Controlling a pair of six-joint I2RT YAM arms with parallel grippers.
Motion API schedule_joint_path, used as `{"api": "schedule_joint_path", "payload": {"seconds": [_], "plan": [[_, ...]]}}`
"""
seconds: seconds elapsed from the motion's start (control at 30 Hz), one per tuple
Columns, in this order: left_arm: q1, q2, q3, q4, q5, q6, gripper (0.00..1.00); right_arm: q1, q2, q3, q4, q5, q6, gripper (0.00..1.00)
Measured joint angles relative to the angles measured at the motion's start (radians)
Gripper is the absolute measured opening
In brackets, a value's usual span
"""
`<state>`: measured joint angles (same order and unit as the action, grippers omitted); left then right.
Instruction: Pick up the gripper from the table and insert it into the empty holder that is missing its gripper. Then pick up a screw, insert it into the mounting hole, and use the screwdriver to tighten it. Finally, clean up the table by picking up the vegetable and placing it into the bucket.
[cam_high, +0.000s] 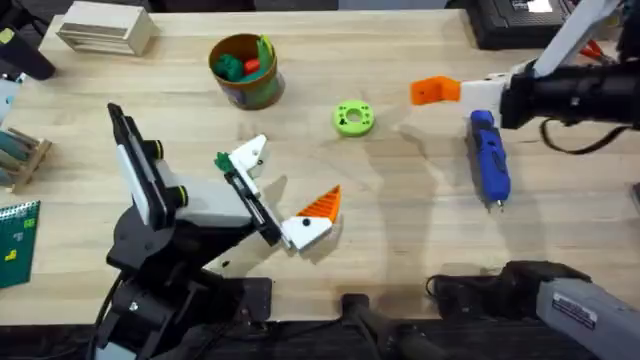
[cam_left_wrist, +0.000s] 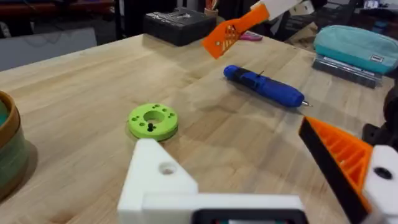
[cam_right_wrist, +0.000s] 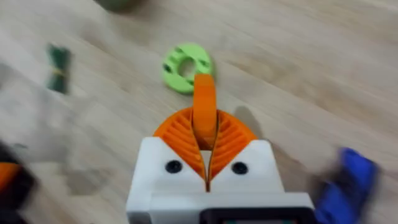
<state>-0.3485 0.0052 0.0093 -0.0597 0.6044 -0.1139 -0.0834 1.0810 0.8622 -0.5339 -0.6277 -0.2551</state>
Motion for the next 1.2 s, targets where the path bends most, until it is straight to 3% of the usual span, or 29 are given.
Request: {"api": "schedule_joint_path", "payload": {"seconds": [0.1, 0.13, 0.17, 0.2, 0.5, 0.83, 1.2], "plan": [[0.000, 0.000, 0.000, 0.000, 0.000, 0.000, 0.987, 0.004, 0.037, -0.062, 0.103, -0.149, 0.164, 0.019], [0.000, 0.000, 0.000, 0.000, 0.000, 0.000, 0.987, 0.044, 0.096, -0.086, 0.132, -0.238, 0.320, 0.019], [0.000, 0.000, 0.000, 0.000, 0.000, 0.000, 0.987, 0.063, 0.116, -0.088, 0.134, -0.257, 0.370, 0.019], [0.000, 0.000, 0.000, 0.000, 0.000, 0.000, 0.987, 0.135, 0.188, -0.088, 0.142, -0.304, 0.523, 0.019], [0.000, 0.000, 0.000, 0.000, 0.000, 0.000, 0.987, 0.341, 0.405, -0.091, 0.433, -0.517, 0.843, 0.018], [0.000, 0.000, 0.000, 0.000, 0.000, 0.000, 0.987, 0.490, 0.470, -0.092, 0.773, -0.583, 1.162, 0.018], [0.000, 0.000, 0.000, 0.000, 0.000, 0.000, 0.987, 0.517, 0.470, -0.092, 0.798, -0.585, 1.226, 0.018]]}}
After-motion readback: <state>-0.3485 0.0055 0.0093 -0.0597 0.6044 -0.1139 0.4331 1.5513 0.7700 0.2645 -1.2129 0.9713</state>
